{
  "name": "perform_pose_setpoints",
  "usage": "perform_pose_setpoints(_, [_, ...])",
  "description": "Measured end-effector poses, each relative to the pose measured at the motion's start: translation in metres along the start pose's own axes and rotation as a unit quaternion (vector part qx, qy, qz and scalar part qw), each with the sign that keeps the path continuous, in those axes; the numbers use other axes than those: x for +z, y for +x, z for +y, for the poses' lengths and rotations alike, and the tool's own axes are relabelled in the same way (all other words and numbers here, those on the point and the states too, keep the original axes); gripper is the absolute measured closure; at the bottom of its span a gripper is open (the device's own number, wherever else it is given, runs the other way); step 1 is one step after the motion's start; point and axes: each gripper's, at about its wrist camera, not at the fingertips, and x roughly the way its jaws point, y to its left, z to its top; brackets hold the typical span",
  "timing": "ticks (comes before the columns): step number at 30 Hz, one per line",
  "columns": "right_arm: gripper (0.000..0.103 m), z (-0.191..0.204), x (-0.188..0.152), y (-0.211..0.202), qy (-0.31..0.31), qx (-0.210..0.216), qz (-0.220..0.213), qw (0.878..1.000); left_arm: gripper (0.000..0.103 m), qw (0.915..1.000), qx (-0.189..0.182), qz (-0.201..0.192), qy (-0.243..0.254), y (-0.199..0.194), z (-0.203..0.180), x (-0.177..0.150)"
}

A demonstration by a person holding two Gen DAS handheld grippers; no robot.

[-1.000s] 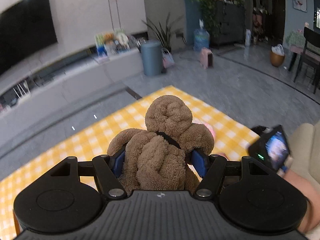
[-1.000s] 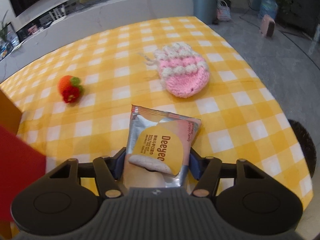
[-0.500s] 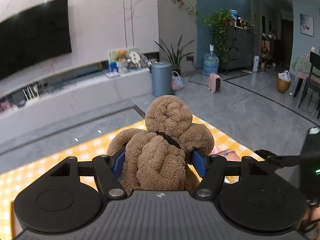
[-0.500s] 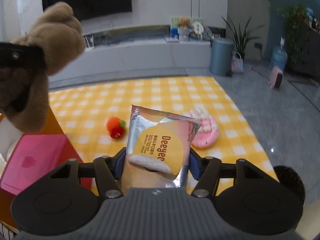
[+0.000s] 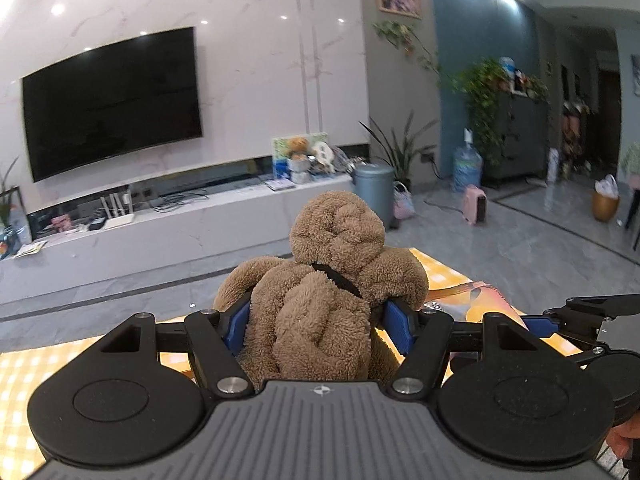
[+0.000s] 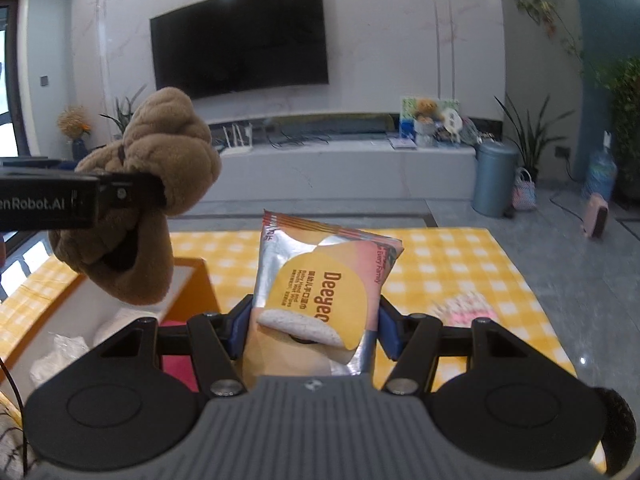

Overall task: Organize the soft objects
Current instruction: 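Carry the wipe pack over the box and open the right gripper to drop it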

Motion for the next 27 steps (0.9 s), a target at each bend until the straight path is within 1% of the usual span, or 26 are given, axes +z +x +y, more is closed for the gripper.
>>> perform_pose_setpoints(5, [0.043,0.028,0.010,-0.008,-0.004,0.008,-0.023,1.000,0.026,0.9990,0.016,-0.008,-0.040,-0.018,0.029,-0.007])
perform_pose_setpoints(10, [0.043,0.066,0.018,-0.010,-0.037,0.020,-0.039,0.998,0.026,0.9963,0.031,-0.013,-0.079,-0.028,0.062,-0.018])
perform_pose_setpoints(13, [0.043,0.085,0.021,-0.007,-0.044,0.042,-0.048,0.997,0.026,0.9936,0.045,-0.017,-0.102,-0.034,0.083,-0.028])
perform_pose_setpoints(15, [0.043,0.098,0.024,-0.002,-0.053,0.059,-0.054,0.995,0.026,0.9909,0.062,-0.018,-0.118,-0.037,0.099,-0.037])
perform_pose_setpoints(17, [0.043,0.110,0.026,0.005,-0.056,0.087,-0.061,0.993,0.026,0.9878,0.079,-0.019,-0.133,-0.039,0.116,-0.046])
perform_pose_setpoints(19, [0.043,0.127,0.028,0.019,-0.077,0.120,-0.041,0.989,0.026,0.9837,0.093,-0.014,-0.154,-0.041,0.135,-0.059])
perform_pose_setpoints(21, [0.043,0.147,0.028,0.037,-0.107,0.135,-0.018,0.985,0.026,0.9791,0.101,-0.004,-0.177,-0.040,0.153,-0.070])
perform_pose_setpoints(24, [0.043,0.176,0.025,0.073,-0.165,0.139,0.023,0.976,0.026,0.9747,0.099,0.004,-0.201,-0.045,0.176,-0.084])
perform_pose_setpoints(27, [0.043,0.198,0.021,0.116,-0.219,0.134,0.072,0.964,0.026,0.9743,0.093,0.008,-0.205,-0.044,0.181,-0.088])
